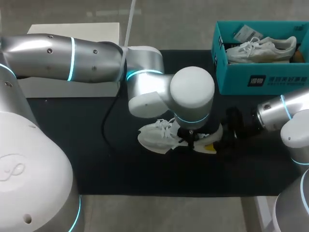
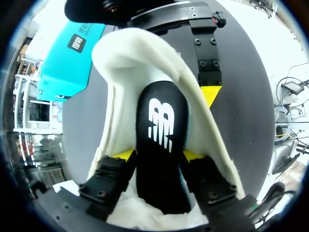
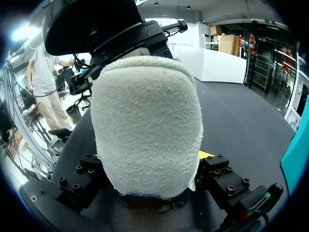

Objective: Take the shoe out of the shoebox, open the shoe tongue, remove and reinsert the insole, then place the shoe into the shoebox

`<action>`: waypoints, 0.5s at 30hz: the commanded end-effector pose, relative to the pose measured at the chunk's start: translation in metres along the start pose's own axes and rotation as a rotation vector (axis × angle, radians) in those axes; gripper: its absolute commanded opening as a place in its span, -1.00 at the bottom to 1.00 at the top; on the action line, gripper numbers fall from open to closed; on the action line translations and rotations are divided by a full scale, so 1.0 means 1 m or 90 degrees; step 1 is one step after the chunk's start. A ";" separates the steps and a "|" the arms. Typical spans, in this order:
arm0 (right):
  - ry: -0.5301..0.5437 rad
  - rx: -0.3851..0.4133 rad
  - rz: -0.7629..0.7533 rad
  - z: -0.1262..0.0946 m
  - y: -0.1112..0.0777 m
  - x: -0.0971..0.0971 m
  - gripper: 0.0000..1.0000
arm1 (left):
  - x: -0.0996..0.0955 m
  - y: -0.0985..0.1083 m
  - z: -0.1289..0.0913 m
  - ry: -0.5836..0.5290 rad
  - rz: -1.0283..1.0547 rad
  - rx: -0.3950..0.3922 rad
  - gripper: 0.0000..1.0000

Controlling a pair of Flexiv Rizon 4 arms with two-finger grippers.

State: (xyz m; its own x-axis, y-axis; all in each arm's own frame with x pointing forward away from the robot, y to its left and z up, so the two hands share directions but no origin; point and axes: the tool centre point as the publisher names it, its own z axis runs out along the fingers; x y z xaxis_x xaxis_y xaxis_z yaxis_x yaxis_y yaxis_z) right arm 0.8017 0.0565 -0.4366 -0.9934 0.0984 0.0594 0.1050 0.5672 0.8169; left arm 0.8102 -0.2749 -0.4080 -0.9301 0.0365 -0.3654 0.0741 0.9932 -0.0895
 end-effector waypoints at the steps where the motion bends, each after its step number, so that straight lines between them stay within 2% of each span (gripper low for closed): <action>1: -0.002 0.001 0.002 0.005 -0.001 -0.002 -1.00 | 0.009 -0.007 0.101 -0.032 -0.004 0.006 0.09; 3: -0.002 0.001 0.002 0.005 -0.001 -0.002 -1.00 | 0.008 -0.008 0.104 -0.038 -0.012 0.016 -0.04; 10: -0.002 0.001 0.002 0.005 -0.001 -0.002 -1.00 | -0.002 -0.010 0.117 -0.026 -0.035 0.031 -0.05; 13: -0.002 0.001 0.002 0.005 -0.001 -0.002 -1.00 | -0.003 -0.011 0.122 -0.016 -0.033 0.030 -0.15; 15: -0.002 0.001 0.002 0.005 -0.001 -0.002 -1.00 | -0.002 -0.014 0.124 -0.005 -0.025 0.029 -0.31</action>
State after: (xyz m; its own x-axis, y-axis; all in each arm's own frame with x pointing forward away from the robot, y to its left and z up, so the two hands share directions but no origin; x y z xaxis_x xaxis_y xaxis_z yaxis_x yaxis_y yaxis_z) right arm 0.8022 0.0564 -0.4364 -0.9933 0.0991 0.0594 0.1054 0.5671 0.8169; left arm 0.8085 -0.2771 -0.4120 -0.9250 -0.0118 -0.3798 0.0493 0.9874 -0.1507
